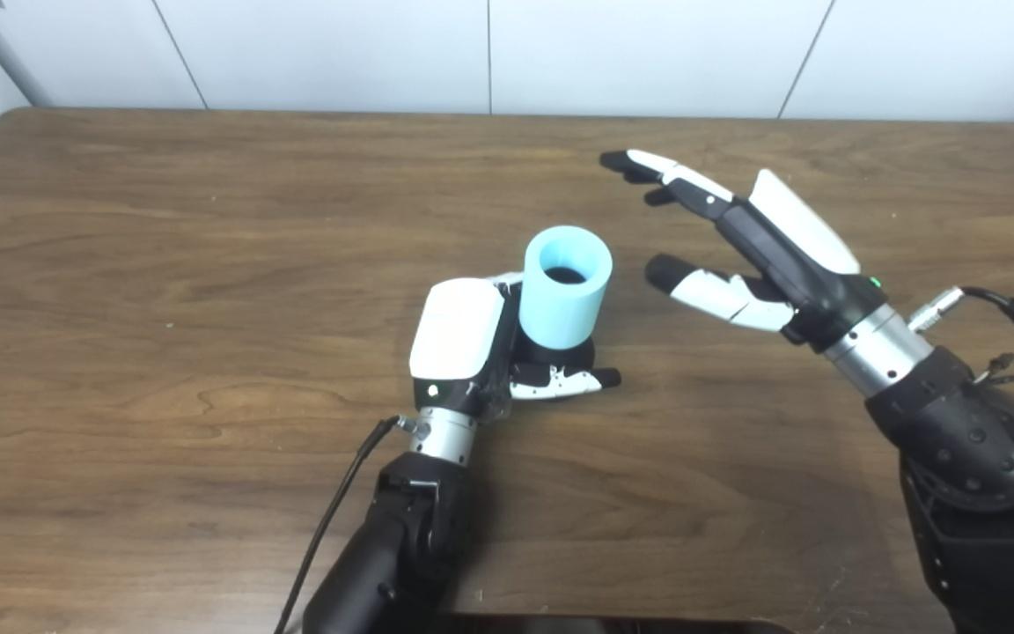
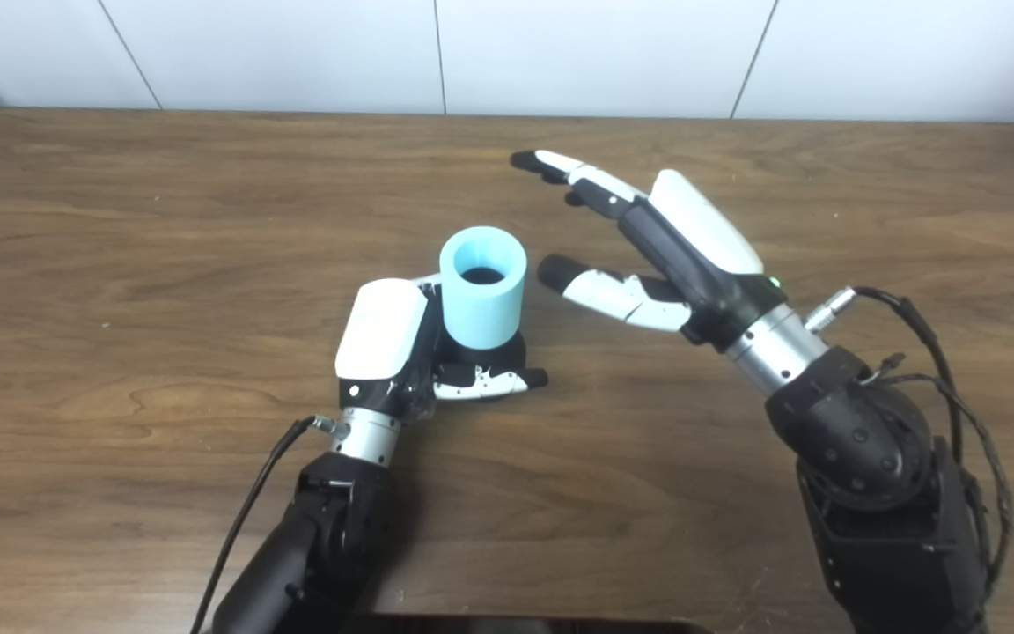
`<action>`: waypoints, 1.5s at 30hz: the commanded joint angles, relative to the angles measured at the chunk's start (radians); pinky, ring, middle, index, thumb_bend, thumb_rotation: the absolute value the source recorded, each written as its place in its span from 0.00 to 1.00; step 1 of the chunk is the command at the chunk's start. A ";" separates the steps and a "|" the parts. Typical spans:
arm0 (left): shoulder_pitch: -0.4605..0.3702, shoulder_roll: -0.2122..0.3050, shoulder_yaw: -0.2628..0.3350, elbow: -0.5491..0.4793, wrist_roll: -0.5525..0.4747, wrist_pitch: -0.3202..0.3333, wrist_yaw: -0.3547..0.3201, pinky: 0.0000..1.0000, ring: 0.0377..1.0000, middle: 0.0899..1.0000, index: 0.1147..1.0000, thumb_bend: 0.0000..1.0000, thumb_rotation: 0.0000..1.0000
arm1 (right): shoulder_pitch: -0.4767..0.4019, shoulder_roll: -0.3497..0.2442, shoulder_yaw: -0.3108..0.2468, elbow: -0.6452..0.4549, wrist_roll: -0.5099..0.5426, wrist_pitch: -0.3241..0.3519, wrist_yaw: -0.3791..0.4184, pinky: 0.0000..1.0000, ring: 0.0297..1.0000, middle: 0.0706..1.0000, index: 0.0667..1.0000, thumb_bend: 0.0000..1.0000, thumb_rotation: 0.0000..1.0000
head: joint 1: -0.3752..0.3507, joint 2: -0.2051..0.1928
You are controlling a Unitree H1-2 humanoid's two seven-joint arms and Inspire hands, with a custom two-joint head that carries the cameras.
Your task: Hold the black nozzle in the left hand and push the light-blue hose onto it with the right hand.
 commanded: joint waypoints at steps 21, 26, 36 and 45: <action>-0.044 0.046 0.048 -0.029 0.019 0.039 -0.219 1.00 0.95 0.95 1.00 1.00 0.38 | 0.025 0.016 0.017 0.019 0.028 -0.027 -0.095 0.77 0.85 0.89 0.90 0.48 1.00 | 0.008 -0.004; -0.040 0.051 0.089 -0.052 -0.020 0.033 -0.210 1.00 0.94 0.94 1.00 1.00 0.40 | 0.028 0.020 0.023 0.028 0.039 -0.040 -0.104 0.77 0.85 0.89 0.90 0.46 1.00 | 0.007 -0.006; -0.077 0.092 0.233 -0.275 -0.276 0.136 -0.489 0.88 0.94 0.95 0.97 1.00 0.41 | 0.037 0.018 0.020 0.054 0.047 -0.048 -0.124 0.78 0.86 0.88 0.90 0.43 1.00 | 0.007 -0.006; -0.117 0.165 0.292 -0.418 -0.394 0.212 -0.611 0.81 0.93 0.95 0.98 1.00 0.45 | 0.036 0.013 0.019 0.078 0.019 -0.079 -0.152 0.75 0.83 0.87 0.89 0.45 1.00 | 0.017 -0.009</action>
